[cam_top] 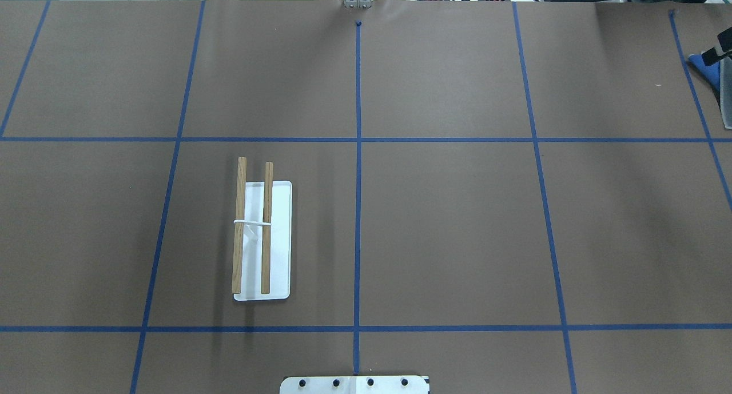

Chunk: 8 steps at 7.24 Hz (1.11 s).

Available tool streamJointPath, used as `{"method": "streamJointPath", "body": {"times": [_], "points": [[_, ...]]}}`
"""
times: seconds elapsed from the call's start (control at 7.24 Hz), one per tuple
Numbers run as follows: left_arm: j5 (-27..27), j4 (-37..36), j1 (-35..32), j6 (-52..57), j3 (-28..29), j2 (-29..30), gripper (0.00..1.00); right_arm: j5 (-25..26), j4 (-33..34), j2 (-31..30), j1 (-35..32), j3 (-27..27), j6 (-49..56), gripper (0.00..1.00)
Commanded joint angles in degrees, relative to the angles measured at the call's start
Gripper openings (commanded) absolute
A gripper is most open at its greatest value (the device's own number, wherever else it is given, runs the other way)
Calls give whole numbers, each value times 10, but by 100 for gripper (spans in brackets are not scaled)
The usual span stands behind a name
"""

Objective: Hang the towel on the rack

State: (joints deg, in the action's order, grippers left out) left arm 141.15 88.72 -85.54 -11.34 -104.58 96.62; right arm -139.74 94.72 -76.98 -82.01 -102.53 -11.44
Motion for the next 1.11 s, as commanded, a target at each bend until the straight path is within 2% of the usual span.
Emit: {"method": "streamJointPath", "body": {"times": [0.0,0.55,0.97], "points": [[0,4,-1,0,-4,-2,98,3,-11,-12,-1,-5,3,100],[-1,7,2,-12,3,0,98,4,-18,-16,2,1,1,100],[-4,42,9,-12,20,4,98,19,-20,-6,18,4,-2,100]]}}
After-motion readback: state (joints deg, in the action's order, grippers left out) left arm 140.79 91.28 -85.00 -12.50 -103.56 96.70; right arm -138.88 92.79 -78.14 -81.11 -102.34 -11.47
